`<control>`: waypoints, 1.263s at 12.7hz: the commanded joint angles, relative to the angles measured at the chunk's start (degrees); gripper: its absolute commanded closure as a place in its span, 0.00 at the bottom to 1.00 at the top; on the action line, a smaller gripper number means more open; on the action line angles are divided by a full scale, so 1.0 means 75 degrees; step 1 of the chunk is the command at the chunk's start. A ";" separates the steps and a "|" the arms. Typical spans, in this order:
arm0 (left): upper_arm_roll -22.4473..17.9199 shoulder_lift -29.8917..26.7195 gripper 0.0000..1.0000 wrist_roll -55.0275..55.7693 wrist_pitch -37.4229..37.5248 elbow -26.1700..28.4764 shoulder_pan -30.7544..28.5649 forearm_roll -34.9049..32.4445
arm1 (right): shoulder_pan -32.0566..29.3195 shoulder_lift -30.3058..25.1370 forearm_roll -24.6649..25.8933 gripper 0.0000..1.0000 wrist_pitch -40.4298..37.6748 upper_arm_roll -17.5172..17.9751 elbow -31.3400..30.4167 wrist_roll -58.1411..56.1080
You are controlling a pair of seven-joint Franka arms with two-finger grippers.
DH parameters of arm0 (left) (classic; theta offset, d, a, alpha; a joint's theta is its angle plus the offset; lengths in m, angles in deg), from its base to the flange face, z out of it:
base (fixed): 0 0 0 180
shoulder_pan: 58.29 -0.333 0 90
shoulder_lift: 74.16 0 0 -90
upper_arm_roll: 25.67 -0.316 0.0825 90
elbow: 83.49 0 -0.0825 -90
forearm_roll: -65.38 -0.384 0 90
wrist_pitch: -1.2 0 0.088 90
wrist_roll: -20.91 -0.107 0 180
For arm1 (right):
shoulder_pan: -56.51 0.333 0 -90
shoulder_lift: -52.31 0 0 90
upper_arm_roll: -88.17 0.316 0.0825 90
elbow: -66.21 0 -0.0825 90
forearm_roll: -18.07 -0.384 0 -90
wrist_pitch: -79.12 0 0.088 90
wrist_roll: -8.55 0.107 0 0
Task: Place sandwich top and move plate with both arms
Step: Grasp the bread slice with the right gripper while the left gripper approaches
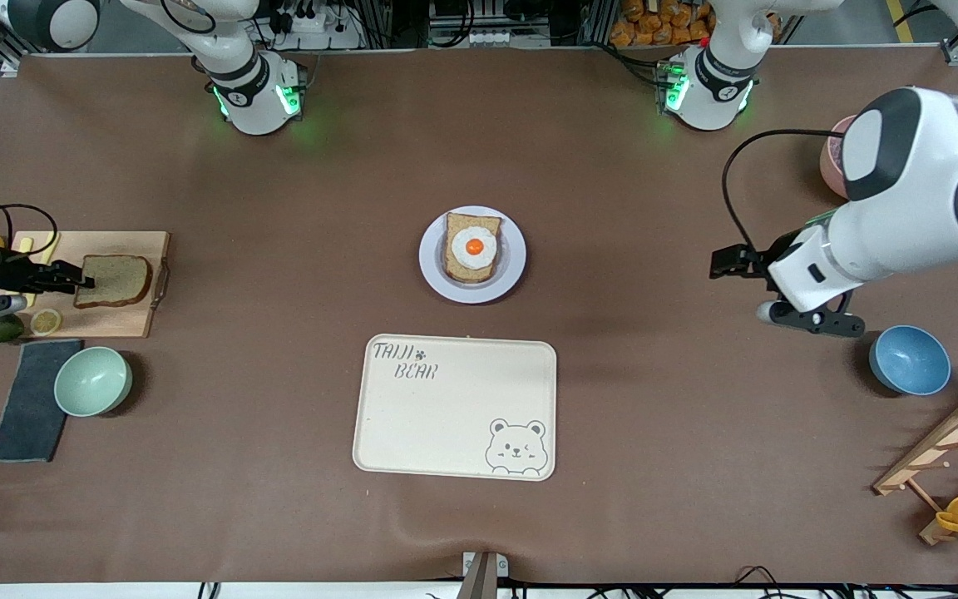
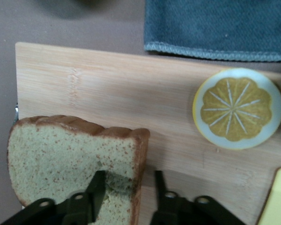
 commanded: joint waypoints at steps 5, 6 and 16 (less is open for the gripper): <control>0.0128 0.0332 0.00 -0.0129 -0.0278 0.0002 0.0047 0.0219 | -0.0057 -0.0041 -0.0222 1.00 -0.0044 -0.0044 -0.0030 -0.0208; 0.0128 0.0367 0.00 -0.0118 -0.0279 0.0002 0.0035 0.0219 | -0.0034 -0.0041 -0.0222 1.00 -0.0091 -0.0044 -0.0019 -0.0219; 0.0222 0.0952 0.00 -0.0130 -0.0454 0.0072 0.0081 0.1741 | 0.0879 -0.0321 -0.0198 1.00 -0.3638 -0.0044 0.1749 0.2529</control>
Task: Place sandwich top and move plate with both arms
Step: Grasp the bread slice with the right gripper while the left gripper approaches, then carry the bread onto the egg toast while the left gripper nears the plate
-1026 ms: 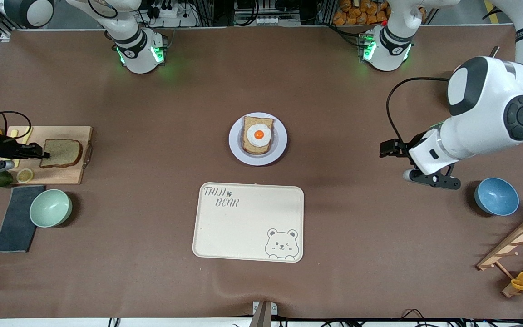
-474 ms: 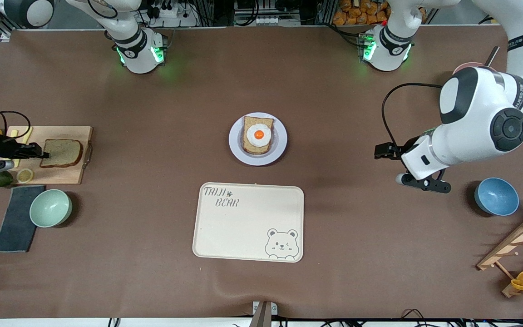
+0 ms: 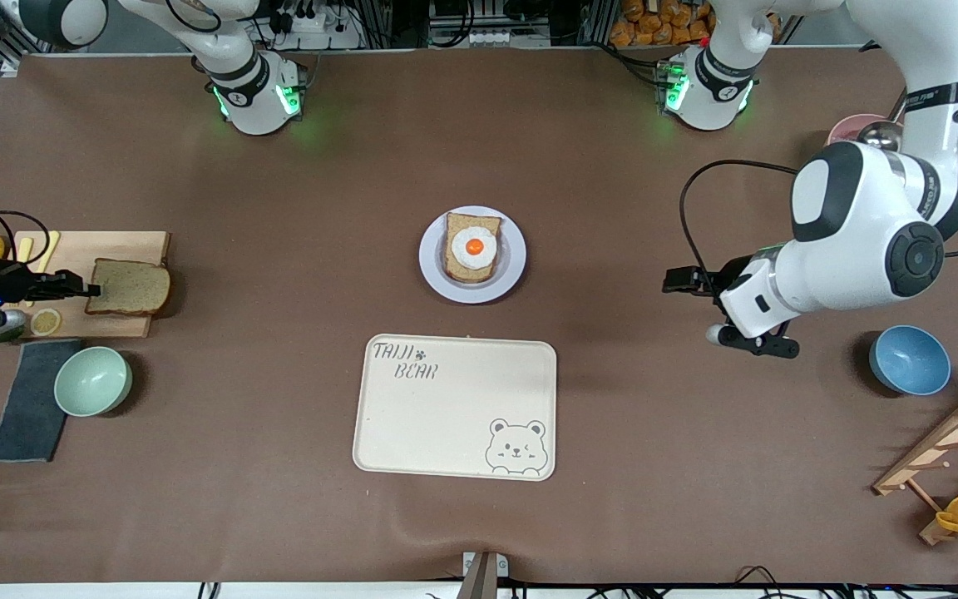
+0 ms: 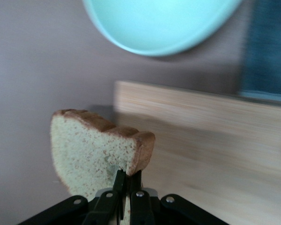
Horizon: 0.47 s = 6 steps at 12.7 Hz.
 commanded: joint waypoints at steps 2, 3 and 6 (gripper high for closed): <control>0.0030 0.0371 0.00 -0.0277 -0.0262 0.0028 0.0051 0.0645 | 0.0703 -0.0518 -0.0095 1.00 -0.1034 0.0024 0.0456 0.1573; 0.0065 0.0558 0.00 -0.1067 -0.0274 0.0039 -0.0019 0.0855 | 0.0938 -0.0624 -0.0107 1.00 -0.1081 0.0094 0.0433 0.1656; 0.0065 0.0665 0.00 -0.2188 -0.0448 0.0624 -0.0031 0.1618 | 0.0987 -0.1034 -0.0107 1.00 -0.1140 0.1367 0.0374 0.3255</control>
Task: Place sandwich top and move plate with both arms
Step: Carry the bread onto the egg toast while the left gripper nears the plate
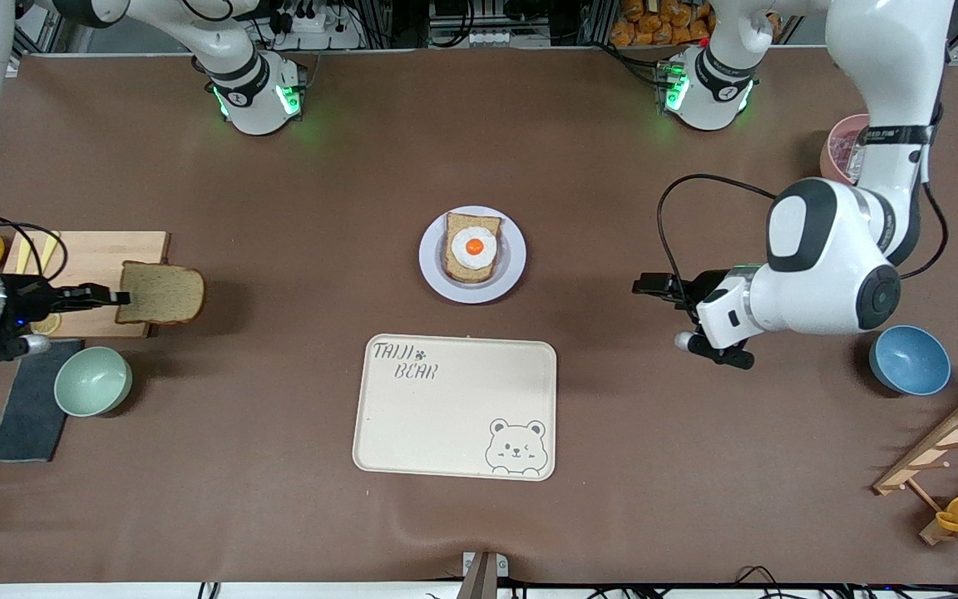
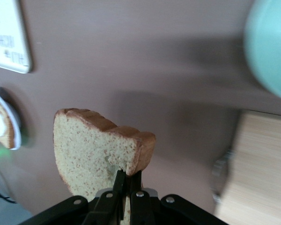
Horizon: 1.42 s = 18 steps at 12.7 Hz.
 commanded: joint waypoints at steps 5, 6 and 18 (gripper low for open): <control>0.0213 0.0186 0.00 -0.0492 -0.0970 0.0746 0.0079 0.1232 | -0.0047 -0.0734 -0.0046 1.00 0.0646 0.2570 -0.0262 0.3376; 0.0318 0.0186 0.00 -0.0503 -0.1216 0.0909 0.0125 0.1303 | -0.0070 -0.0780 -0.0046 1.00 0.0869 0.3014 -0.0320 0.3691; 0.1383 0.0116 0.00 -0.2341 -0.4179 0.2867 0.0290 0.4231 | -0.0035 -0.0640 0.0047 1.00 0.4091 0.6743 -0.1901 0.5146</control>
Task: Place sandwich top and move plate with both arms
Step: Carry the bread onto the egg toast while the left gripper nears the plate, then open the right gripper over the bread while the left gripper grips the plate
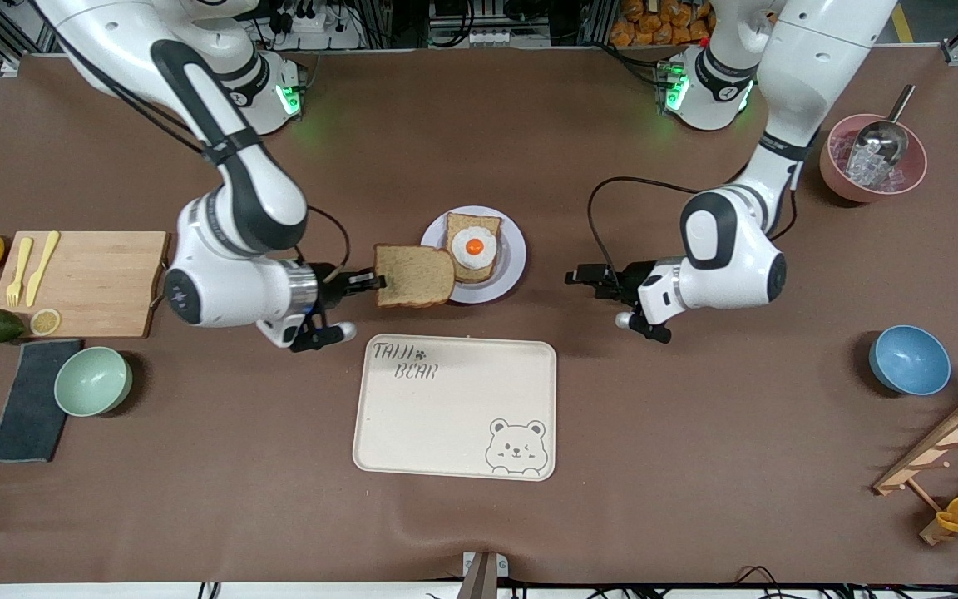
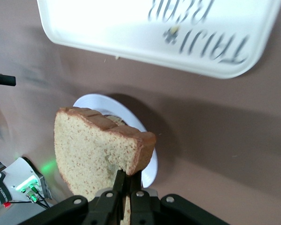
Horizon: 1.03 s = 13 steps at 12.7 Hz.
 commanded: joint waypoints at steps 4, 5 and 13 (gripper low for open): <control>0.0591 -0.0088 0.00 -0.1295 -0.1240 0.0643 0.0106 0.1928 | 0.0118 0.0060 0.0056 1.00 0.1606 0.1007 -0.1073 0.0662; 0.0592 -0.0076 0.00 -0.1565 -0.1276 0.0725 0.0222 0.2338 | 0.0153 0.0224 0.0057 1.00 0.1935 0.1205 -0.1074 0.0884; 0.0592 0.0135 0.00 -0.1732 -0.1768 0.0925 0.0692 0.3796 | 0.0342 0.0730 0.0092 0.58 0.2654 0.1242 -0.1086 0.1563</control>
